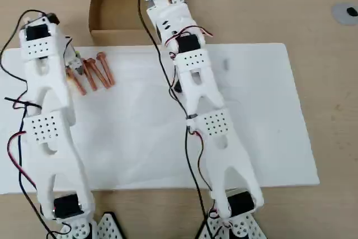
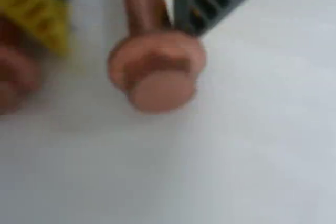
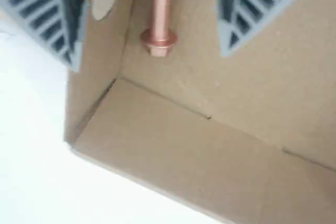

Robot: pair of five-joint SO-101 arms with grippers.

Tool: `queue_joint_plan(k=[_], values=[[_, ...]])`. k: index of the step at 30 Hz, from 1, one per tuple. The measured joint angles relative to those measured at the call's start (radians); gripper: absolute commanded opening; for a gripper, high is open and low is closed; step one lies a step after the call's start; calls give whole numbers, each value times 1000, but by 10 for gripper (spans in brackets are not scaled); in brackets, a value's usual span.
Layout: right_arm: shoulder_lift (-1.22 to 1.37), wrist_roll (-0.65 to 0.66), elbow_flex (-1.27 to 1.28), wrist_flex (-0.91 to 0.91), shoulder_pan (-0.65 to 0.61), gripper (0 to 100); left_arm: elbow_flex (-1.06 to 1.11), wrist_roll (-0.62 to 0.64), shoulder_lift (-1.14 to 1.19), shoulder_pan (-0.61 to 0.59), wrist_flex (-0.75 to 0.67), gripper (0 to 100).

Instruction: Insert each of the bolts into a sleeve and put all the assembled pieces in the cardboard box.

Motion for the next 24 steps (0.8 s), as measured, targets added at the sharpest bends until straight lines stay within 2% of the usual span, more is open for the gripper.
queue_joint_plan(k=[9,15,19,24], values=[[-2,0,-18,57,43,210,2,28,0,6,2,11],[-6,0,-20,124,43,210,-84,28,14,-9,110,9],[-69,-12,-20,149,43,210,-120,28,9,-40,133,9],[-249,-110,-20,400,34,210,-106,-18,-146,-29,137,9]])
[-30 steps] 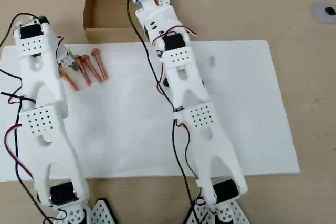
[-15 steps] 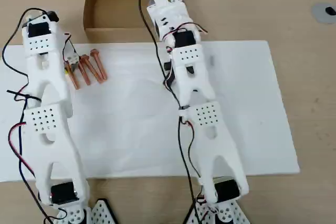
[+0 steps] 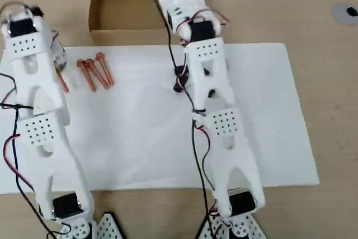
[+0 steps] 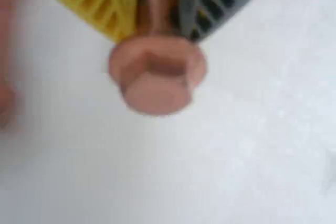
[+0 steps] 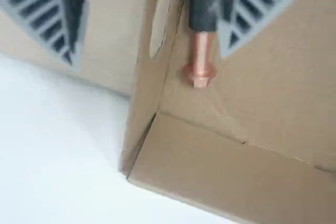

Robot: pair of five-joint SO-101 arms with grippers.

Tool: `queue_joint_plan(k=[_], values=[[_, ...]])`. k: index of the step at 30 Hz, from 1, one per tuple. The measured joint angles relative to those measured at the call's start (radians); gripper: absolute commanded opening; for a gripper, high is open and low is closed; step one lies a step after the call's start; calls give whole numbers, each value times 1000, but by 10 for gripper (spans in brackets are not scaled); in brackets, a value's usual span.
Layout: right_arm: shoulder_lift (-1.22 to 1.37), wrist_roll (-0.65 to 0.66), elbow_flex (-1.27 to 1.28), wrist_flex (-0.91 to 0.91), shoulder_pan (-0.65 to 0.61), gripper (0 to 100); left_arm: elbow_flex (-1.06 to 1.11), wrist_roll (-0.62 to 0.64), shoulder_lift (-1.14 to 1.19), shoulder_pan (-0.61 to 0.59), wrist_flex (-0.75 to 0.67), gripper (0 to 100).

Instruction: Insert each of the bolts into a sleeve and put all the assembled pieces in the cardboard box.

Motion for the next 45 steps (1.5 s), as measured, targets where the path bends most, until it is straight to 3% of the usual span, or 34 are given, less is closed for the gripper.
queue_joint_plan(k=[5,13,21,25,33,40,45], values=[[-183,-97,-2,308,-26,210,190,-49,-249,57,0,9],[-327,-149,-5,735,-26,210,703,-121,-687,126,2,10],[-400,-305,169,756,-26,210,974,-247,-1086,129,-25,12],[-519,-411,427,756,-26,210,1151,-299,-1252,129,-132,11],[-724,-493,858,756,-26,210,1559,-313,-1585,129,-397,10],[-603,-654,924,753,-58,210,1832,-292,-1892,129,-631,9],[-457,-694,862,718,-75,210,2001,-281,-2125,129,-735,7]])
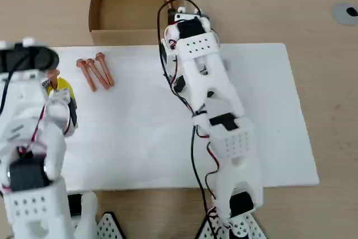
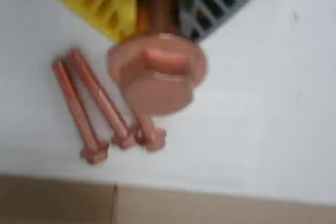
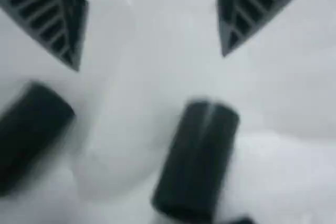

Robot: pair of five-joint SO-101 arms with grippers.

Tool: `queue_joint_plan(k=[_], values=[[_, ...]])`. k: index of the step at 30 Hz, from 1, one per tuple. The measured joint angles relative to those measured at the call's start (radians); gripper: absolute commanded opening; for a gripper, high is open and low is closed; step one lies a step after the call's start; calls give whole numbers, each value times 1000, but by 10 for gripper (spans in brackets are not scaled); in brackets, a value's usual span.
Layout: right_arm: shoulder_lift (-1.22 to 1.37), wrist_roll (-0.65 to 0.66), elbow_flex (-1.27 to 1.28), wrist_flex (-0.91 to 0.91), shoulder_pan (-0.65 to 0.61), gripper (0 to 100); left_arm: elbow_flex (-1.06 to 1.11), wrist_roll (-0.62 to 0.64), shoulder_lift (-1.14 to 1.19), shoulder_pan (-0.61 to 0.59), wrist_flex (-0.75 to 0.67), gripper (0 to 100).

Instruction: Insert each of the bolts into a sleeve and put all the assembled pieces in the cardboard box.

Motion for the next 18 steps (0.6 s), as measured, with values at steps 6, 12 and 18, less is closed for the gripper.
queue_joint_plan(k=[6,12,18], values=[[147,0,-173,-5,-3,210,101,0,-176,0,-20,6],[255,0,-292,-5,-3,210,106,0,-227,0,-20,6],[299,0,-304,-5,-3,210,106,0,-233,0,-20,6]])
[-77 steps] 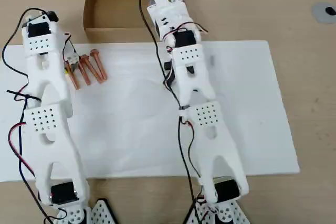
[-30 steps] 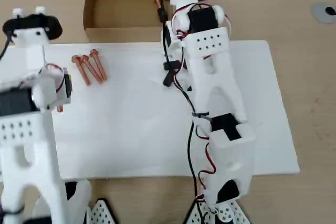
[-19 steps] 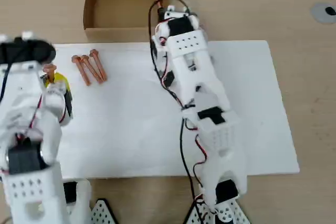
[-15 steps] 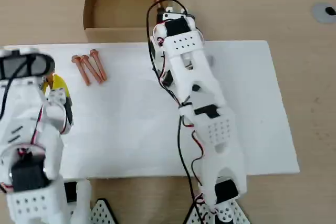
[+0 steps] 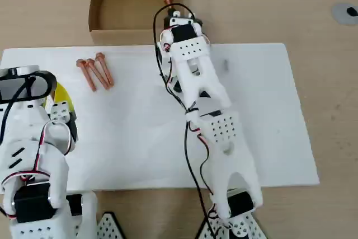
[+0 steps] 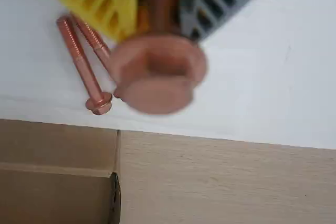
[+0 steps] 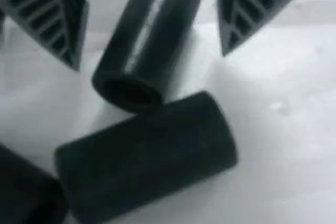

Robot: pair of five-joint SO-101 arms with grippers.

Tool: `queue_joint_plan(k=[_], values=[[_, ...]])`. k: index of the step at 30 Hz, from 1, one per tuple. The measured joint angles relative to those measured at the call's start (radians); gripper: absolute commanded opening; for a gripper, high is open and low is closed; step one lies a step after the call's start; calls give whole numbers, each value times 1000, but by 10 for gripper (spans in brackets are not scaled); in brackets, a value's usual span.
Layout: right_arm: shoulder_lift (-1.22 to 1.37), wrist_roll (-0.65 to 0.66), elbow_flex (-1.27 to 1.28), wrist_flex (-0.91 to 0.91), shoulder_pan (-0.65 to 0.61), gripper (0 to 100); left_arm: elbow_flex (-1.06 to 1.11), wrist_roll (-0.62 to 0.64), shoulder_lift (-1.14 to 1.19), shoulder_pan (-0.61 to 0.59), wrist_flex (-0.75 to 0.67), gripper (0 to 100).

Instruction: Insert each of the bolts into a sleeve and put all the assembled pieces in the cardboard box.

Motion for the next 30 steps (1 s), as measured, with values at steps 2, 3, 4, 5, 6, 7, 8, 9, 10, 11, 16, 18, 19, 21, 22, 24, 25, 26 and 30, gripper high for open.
queue_joint_plan(k=[2,3,4,5,6,7,8,9,10,11,16,18,19,21,22,24,25,26,30], values=[[0,0,0,-5,0,210,3,0,0,0,0,6],[0,0,0,-9,0,210,3,0,0,0,0,6],[0,0,0,-14,0,210,3,0,0,0,0,6],[0,0,-2,-20,0,210,3,0,0,0,0,6],[0,0,-2,-28,0,209,3,0,0,0,0,6],[0,0,-2,-35,0,209,3,0,0,0,0,6],[0,0,-2,-40,2,209,3,0,0,0,0,6],[0,0,-2,-41,5,209,3,0,0,0,0,6],[0,0,-2,-43,11,209,3,0,0,0,0,6],[0,0,-2,-43,17,209,3,0,0,0,0,6],[0,26,-8,-32,18,209,3,0,0,0,0,6],[0,44,-8,-28,18,209,3,0,0,0,0,6],[0,58,-8,-26,18,209,3,0,0,0,0,6],[0,87,-8,-26,18,209,3,0,0,0,0,6],[0,100,-8,-26,18,209,3,0,0,0,0,6],[0,120,-8,-26,18,209,3,0,0,0,0,6],[0,130,-8,-26,18,209,3,0,0,0,0,6],[0,140,-8,-26,18,209,3,0,0,0,0,6],[0,149,-8,-26,18,209,3,0,0,0,0,6]])
